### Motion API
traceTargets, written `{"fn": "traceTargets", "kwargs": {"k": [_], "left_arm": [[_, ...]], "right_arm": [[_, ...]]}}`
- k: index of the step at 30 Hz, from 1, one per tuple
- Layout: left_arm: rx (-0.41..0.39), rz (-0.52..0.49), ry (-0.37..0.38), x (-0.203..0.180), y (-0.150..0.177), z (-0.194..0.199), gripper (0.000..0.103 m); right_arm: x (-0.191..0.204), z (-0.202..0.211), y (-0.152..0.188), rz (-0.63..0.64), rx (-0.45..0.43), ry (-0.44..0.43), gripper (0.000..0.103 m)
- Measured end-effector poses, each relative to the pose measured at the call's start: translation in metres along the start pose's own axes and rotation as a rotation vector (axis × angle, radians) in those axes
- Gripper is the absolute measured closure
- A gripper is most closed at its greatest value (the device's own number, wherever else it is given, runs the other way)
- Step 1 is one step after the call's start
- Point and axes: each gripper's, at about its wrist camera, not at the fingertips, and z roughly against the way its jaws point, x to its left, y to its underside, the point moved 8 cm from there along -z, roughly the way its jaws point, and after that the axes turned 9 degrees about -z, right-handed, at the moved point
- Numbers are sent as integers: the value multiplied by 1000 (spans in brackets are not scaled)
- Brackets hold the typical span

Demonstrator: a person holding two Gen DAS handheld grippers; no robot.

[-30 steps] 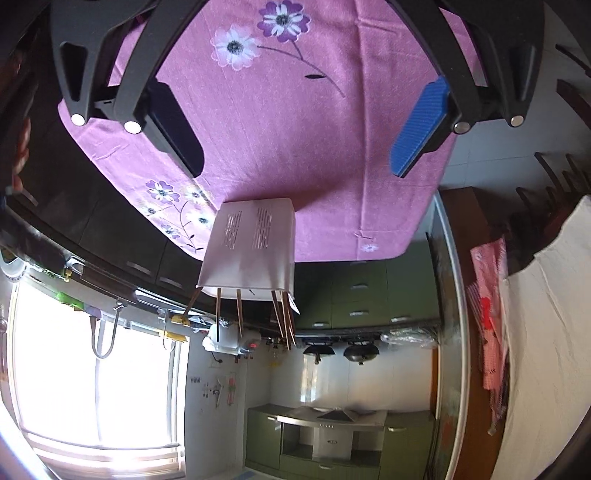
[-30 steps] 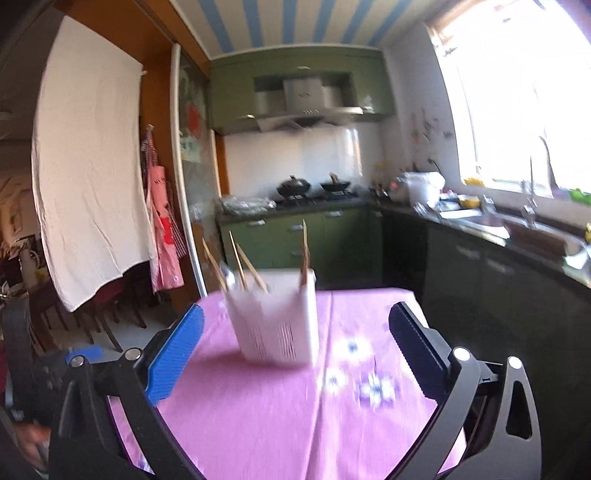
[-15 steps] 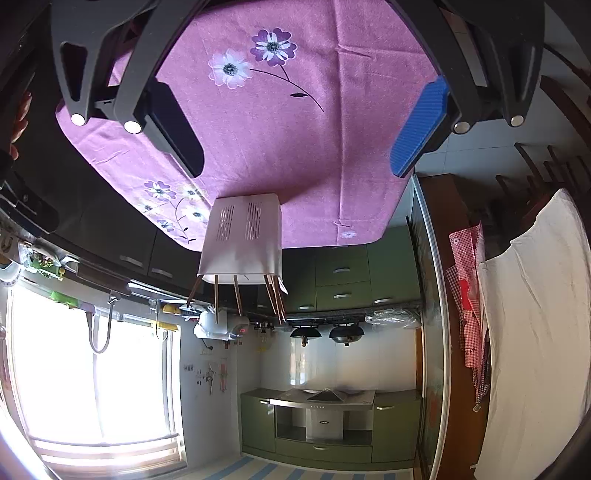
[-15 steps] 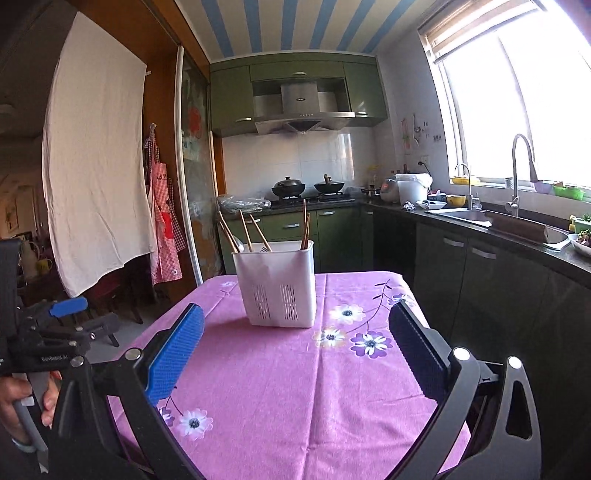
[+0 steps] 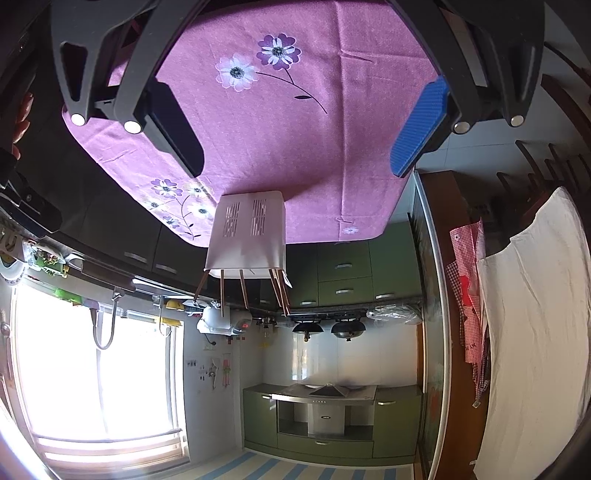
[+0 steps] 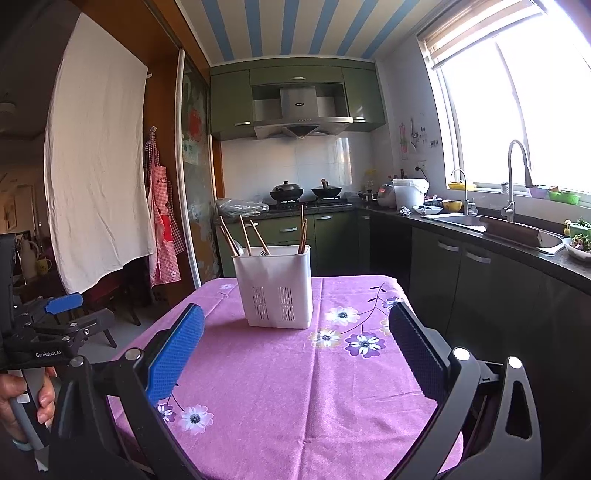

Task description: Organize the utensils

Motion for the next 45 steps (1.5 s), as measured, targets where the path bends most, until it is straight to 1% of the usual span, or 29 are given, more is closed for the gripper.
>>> {"fn": "traceTargets", "kwargs": {"k": [7, 45], "left_arm": [[6, 21, 7, 4, 0, -1, 7], [15, 20, 12, 1, 3, -4, 7]], "right_arm": [[1, -2, -3, 2, -1, -5, 4], [4, -4, 0, 10, 23, -11, 4]]}}
